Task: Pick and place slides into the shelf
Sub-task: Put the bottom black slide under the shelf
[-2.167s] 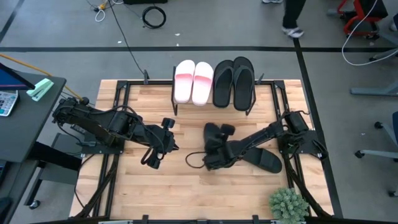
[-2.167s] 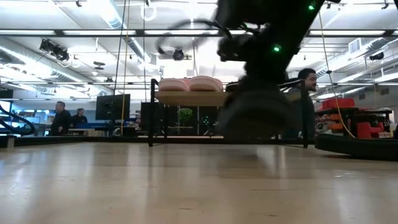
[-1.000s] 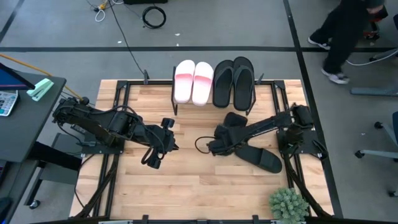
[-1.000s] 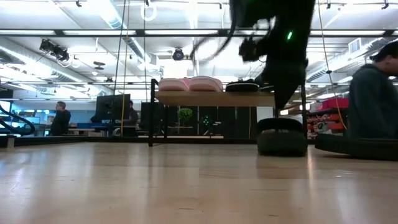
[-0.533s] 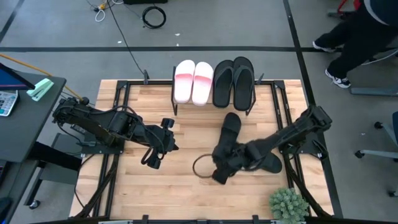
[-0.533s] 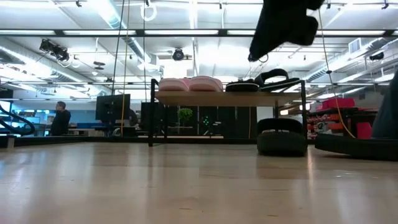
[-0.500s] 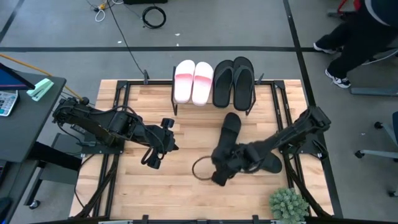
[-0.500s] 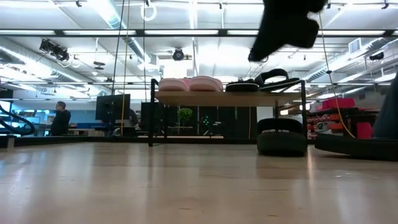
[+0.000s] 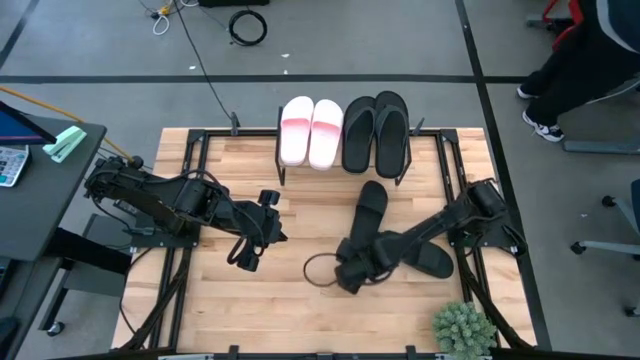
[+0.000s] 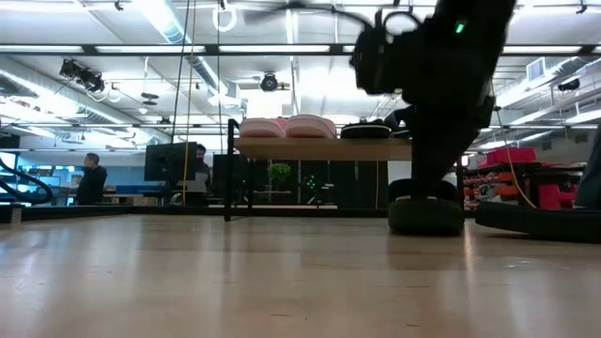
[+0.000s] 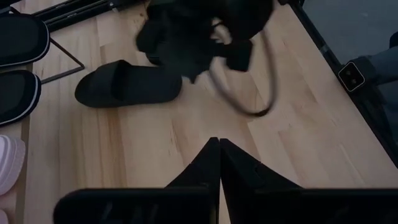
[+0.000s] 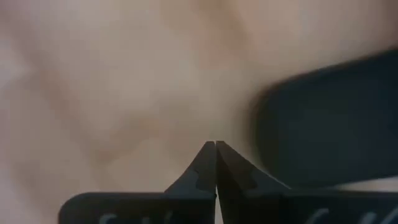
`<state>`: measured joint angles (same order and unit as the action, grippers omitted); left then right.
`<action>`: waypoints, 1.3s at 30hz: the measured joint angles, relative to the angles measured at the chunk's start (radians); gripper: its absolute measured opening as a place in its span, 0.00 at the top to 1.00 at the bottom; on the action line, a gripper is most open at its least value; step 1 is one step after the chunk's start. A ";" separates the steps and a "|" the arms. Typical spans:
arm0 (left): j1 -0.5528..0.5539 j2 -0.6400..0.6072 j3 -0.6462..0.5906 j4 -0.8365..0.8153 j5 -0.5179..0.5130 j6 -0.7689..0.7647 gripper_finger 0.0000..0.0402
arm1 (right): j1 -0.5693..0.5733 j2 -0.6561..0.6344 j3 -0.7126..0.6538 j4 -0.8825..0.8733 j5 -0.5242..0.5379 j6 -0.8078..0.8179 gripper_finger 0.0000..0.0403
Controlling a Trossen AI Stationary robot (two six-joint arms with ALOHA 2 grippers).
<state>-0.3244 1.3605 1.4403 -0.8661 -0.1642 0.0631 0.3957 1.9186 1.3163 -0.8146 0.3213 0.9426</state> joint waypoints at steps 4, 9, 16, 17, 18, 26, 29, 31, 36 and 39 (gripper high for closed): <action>0.000 0.000 0.000 0.000 0.000 0.000 0.96 | -0.059 -0.001 0.000 -0.054 0.000 0.004 0.99; 0.000 0.000 0.000 0.000 0.000 0.001 0.95 | -0.102 0.008 -0.001 -0.052 -0.039 -0.027 1.00; 0.000 0.000 0.000 -0.001 0.000 0.001 0.96 | -0.103 0.007 -0.077 -0.004 -0.046 0.006 1.00; 0.000 0.000 0.000 -0.002 0.000 0.001 0.97 | -0.103 0.006 -0.083 -0.002 -0.043 0.005 1.00; 0.000 0.000 0.000 -0.002 0.000 0.002 0.97 | -0.102 0.003 -0.087 -0.002 -0.036 0.004 1.00; 0.000 0.000 0.000 0.000 0.000 0.008 0.95 | -0.152 -0.002 -0.089 -0.021 -0.039 -0.083 1.00; 0.000 0.000 0.000 0.000 0.000 0.008 0.96 | -0.177 -0.001 -0.090 -0.033 -0.038 -0.130 1.00; 0.000 0.000 0.000 0.000 0.000 0.008 0.96 | -0.199 0.000 -0.091 -0.056 -0.025 -0.148 1.00; 0.001 0.000 0.000 0.000 0.000 0.008 0.97 | -0.238 0.003 -0.096 -0.158 0.064 -0.156 1.00; 0.002 0.000 0.000 0.000 0.000 0.009 0.97 | -0.271 0.001 -0.100 -0.193 0.101 -0.161 1.00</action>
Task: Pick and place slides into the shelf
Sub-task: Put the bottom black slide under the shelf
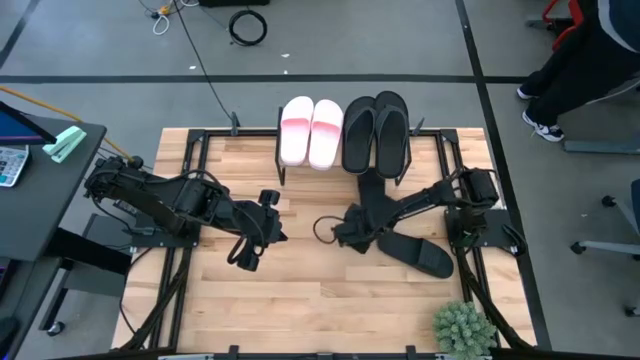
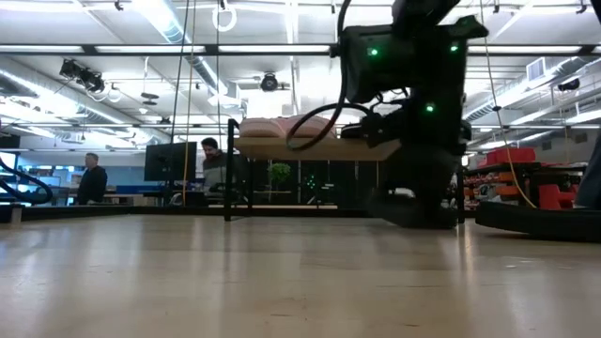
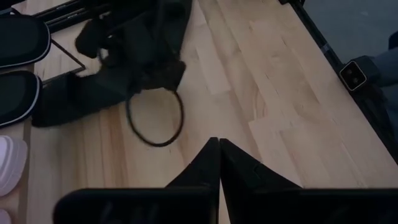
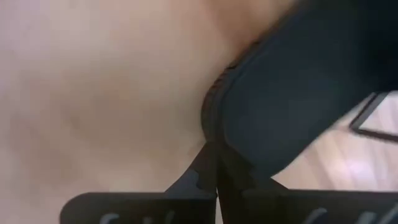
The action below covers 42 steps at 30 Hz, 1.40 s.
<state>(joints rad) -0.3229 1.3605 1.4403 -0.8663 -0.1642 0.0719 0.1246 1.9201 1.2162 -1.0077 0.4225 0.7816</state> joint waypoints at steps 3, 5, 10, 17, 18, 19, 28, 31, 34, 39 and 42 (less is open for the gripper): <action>0.000 0.000 0.000 0.000 0.000 0.000 0.95 | -0.034 -0.016 0.001 -0.012 0.013 -0.026 1.00; 0.000 0.000 0.000 0.000 0.000 0.000 0.95 | -0.057 -0.030 0.002 -0.016 0.024 -0.035 1.00; 0.000 0.000 0.000 0.001 0.000 0.000 0.96 | -0.113 -0.066 0.002 -0.011 0.071 -0.062 1.00; 0.000 0.000 0.000 0.000 0.000 -0.006 0.96 | -0.156 -0.085 0.003 0.019 0.074 -0.135 1.00; 0.000 0.000 0.000 0.000 0.000 -0.008 0.96 | -0.153 -0.089 0.004 0.018 0.061 -0.135 1.00; 0.000 0.000 0.000 0.000 0.000 -0.009 0.96 | -0.145 -0.094 0.004 0.019 0.037 -0.126 1.00; -0.001 0.000 0.000 0.000 0.000 -0.016 0.96 | 0.055 -0.163 0.005 0.015 -0.032 0.102 1.00; -0.001 0.000 0.000 -0.001 0.000 -0.016 0.97 | 0.113 -0.160 -0.028 0.036 0.010 0.224 1.00; -0.001 0.000 0.000 0.001 0.000 -0.015 0.97 | 0.144 -0.156 -0.095 0.081 0.056 0.369 1.00; -0.001 0.000 0.000 0.004 0.000 -0.015 0.95 | 0.141 -0.155 -0.218 0.257 0.125 0.514 1.00; -0.001 0.000 0.000 0.004 0.000 -0.014 0.96 | 0.122 -0.155 -0.272 0.354 0.162 0.528 1.00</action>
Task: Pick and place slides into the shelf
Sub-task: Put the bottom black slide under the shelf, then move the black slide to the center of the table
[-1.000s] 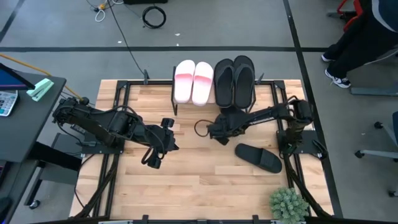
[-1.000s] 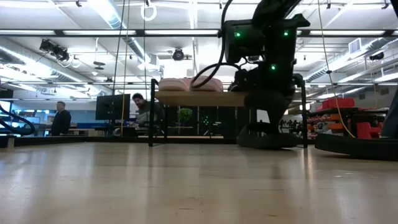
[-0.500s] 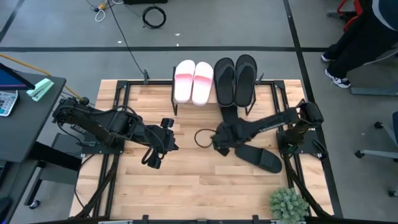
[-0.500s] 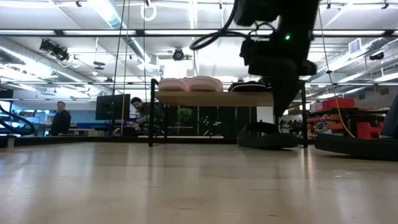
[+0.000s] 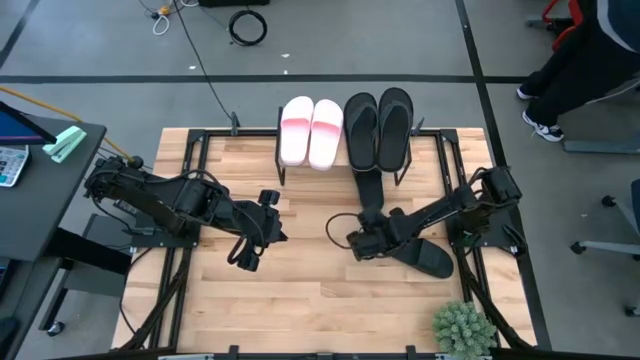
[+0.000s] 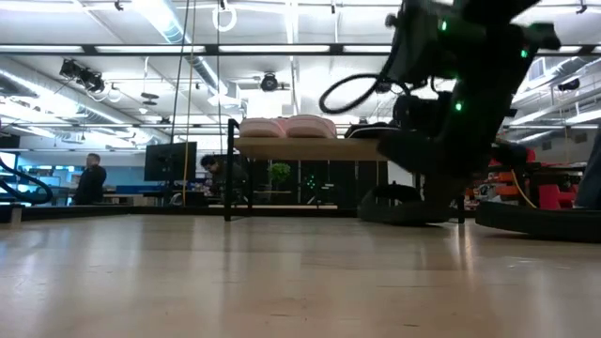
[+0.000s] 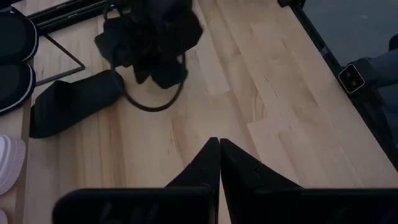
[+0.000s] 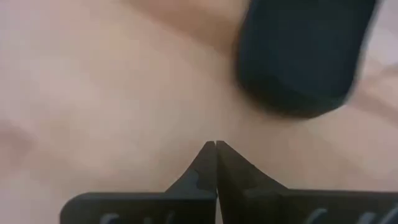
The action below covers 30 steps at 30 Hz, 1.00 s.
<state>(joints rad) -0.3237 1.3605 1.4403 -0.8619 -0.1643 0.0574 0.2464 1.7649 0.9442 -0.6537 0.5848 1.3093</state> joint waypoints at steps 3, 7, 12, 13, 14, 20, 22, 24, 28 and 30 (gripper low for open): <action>0.000 0.000 0.000 0.000 0.000 0.002 0.97 | -0.032 0.000 -0.026 0.012 0.037 0.001 1.00; 0.000 0.000 0.000 0.000 0.000 0.012 0.97 | -0.090 0.000 -0.045 0.022 0.043 -0.020 1.00; 0.000 0.000 0.000 0.000 0.000 0.014 0.95 | -0.156 0.000 -0.057 0.063 0.057 -0.087 1.00; 0.000 0.000 0.000 0.000 0.000 0.014 0.95 | -0.166 0.000 -0.057 0.074 0.062 -0.104 1.00; 0.000 0.000 0.000 0.000 0.000 0.014 0.95 | -0.176 0.000 -0.057 0.088 0.064 -0.123 1.00; 0.000 0.000 0.000 0.000 0.000 0.007 0.96 | -0.199 0.000 -0.056 0.158 0.063 -0.213 1.00; 0.000 0.000 0.000 0.000 0.000 0.006 0.96 | -0.182 0.000 -0.051 0.150 0.060 -0.239 1.00; 0.000 0.000 0.000 0.000 0.000 -0.001 0.97 | -0.144 0.000 -0.039 0.141 0.065 -0.256 1.00; -0.001 0.000 0.000 -0.003 0.000 -0.025 0.97 | -0.004 -0.021 0.004 0.138 0.120 -0.254 1.00; -0.004 0.000 -0.007 0.000 0.000 -0.023 0.96 | 0.073 -0.051 0.032 0.120 0.160 -0.228 1.00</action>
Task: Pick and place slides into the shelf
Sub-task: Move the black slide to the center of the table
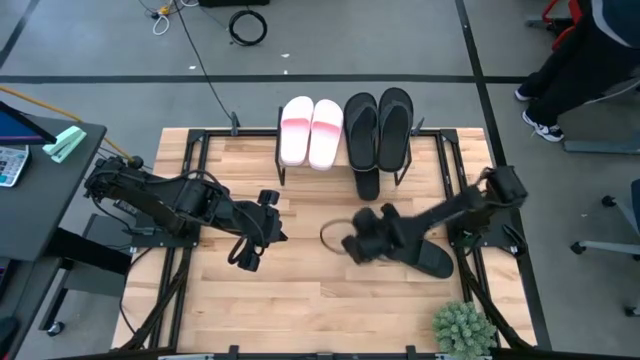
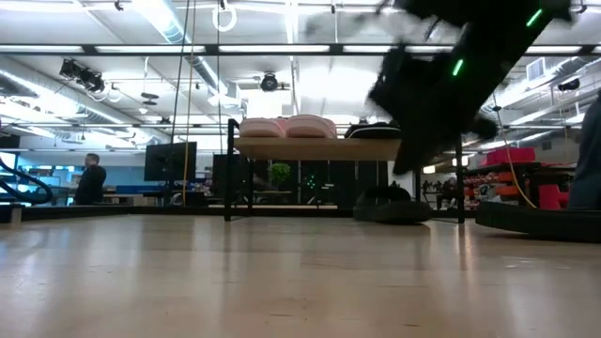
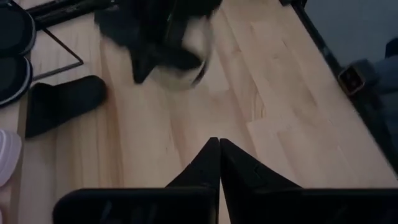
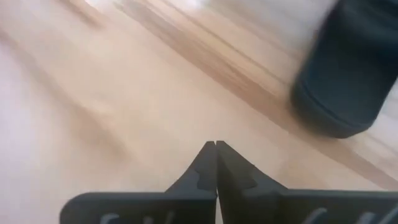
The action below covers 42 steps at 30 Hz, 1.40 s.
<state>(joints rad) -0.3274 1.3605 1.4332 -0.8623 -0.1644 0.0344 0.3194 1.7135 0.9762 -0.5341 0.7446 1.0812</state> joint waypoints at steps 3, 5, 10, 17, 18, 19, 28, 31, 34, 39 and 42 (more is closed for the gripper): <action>-0.002 0.000 -0.020 0.003 0.000 0.037 0.94 | 0.121 -0.063 0.040 -0.049 0.097 0.048 1.00; -0.004 0.009 -0.042 0.024 0.000 0.068 0.93 | 0.198 -0.117 0.059 -0.087 0.174 0.085 1.00; -0.004 0.057 -0.144 0.232 0.000 0.210 0.90 | 0.388 -0.268 0.070 -0.110 0.437 0.114 1.00; 0.010 0.226 -0.270 0.801 0.028 0.317 0.83 | 0.544 -0.408 0.070 -0.114 0.554 0.116 1.00; 0.014 0.260 -0.270 0.834 0.037 0.317 0.82 | 0.548 -0.413 0.070 -0.119 0.520 0.136 1.00; 0.020 0.295 -0.266 0.858 0.040 0.313 0.81 | 0.548 -0.414 0.070 -0.131 0.480 0.171 1.00; 0.051 0.510 -0.229 0.902 0.042 0.239 0.72 | 0.475 -0.365 0.070 -0.590 -0.093 0.627 1.00; 0.050 0.510 -0.228 0.901 0.042 0.238 0.71 | 0.476 -0.366 0.073 -0.729 -0.270 0.634 1.00; 0.048 0.510 -0.228 0.901 0.043 0.244 0.71 | 0.493 -0.367 0.089 -0.797 -0.437 0.515 1.00; 0.062 0.510 -0.228 0.902 0.042 0.241 0.72 | 0.520 -0.367 0.091 -0.815 -0.785 0.418 0.99; 0.070 0.510 -0.228 0.903 0.042 0.241 0.72 | 0.546 -0.367 0.091 -0.846 -0.877 0.467 0.96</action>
<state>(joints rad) -0.2575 1.8702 1.2053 0.0406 -0.1226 0.2752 0.8654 1.3460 1.0676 -1.3805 -0.1322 1.5480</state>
